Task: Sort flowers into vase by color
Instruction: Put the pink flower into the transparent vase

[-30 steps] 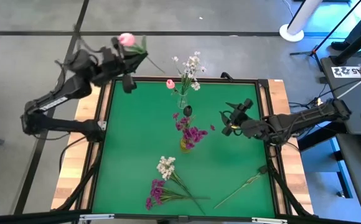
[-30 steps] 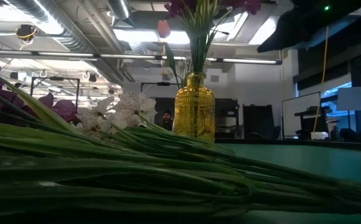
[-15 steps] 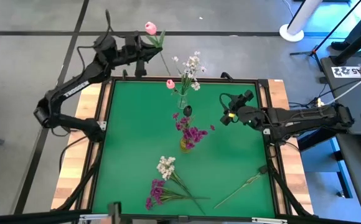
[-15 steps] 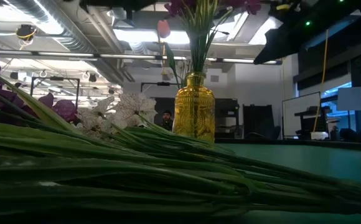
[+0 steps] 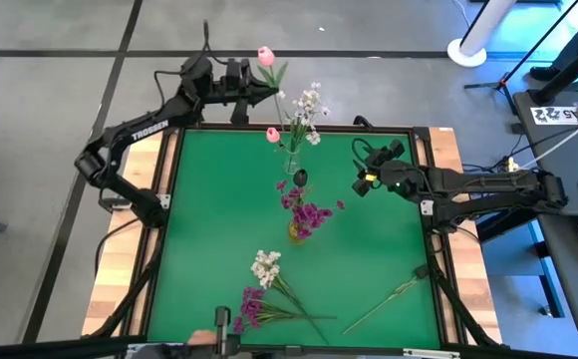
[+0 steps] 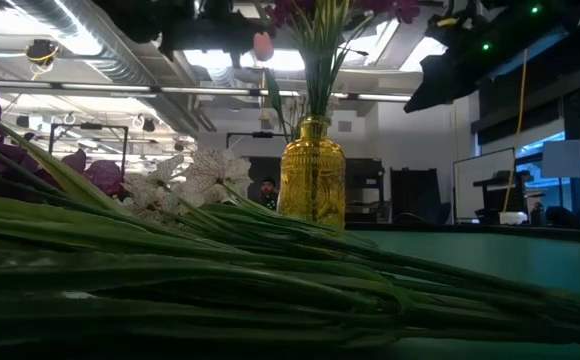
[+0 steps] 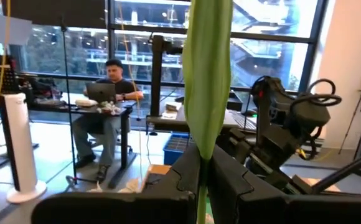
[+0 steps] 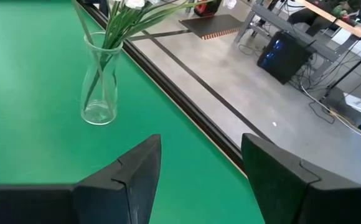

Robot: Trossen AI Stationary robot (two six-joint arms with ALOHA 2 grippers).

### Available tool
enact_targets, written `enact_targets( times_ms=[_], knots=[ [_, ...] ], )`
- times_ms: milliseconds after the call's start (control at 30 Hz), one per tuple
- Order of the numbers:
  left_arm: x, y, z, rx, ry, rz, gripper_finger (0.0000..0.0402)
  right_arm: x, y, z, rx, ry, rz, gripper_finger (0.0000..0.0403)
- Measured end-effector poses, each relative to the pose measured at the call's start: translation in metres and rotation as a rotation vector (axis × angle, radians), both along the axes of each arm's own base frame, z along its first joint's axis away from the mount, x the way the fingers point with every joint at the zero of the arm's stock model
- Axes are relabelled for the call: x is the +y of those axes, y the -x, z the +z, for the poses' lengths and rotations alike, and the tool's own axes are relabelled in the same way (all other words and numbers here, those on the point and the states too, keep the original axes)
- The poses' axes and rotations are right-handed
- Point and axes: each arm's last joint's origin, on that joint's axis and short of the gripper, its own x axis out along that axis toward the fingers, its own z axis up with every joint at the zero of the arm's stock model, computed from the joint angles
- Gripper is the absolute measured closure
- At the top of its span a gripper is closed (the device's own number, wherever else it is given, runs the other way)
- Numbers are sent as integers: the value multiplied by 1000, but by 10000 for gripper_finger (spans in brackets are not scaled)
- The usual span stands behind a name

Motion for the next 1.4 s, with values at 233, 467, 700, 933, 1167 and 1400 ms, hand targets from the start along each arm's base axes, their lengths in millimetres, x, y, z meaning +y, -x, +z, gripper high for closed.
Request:
enact_targets(
  times_ms=[233, 467, 700, 933, 1167, 1400],
  knots=[
    [5, -15, -19, 31, 27, -43, 388, 0, 0, 0, 2, 1, 1, 182],
    [5, -36, -39, 59, 53, -93, 388, 0, -5, -6, 31, -1, 2, 182],
    [-1, -42, -43, 82, 52, -132, 388, -1, -12, -15, 77, -15, 19, 182],
    [-1, -41, -58, 199, 61, -127, 388, -1, -16, -16, 66, -18, 26, 182],
    [0, -40, -63, 242, 45, -85, 388, -1, -18, -13, 36, -13, 27, 182],
    [-1, -41, -66, 261, 44, -72, 388, 0, -18, -14, 36, -19, 36, 182]
  ],
)
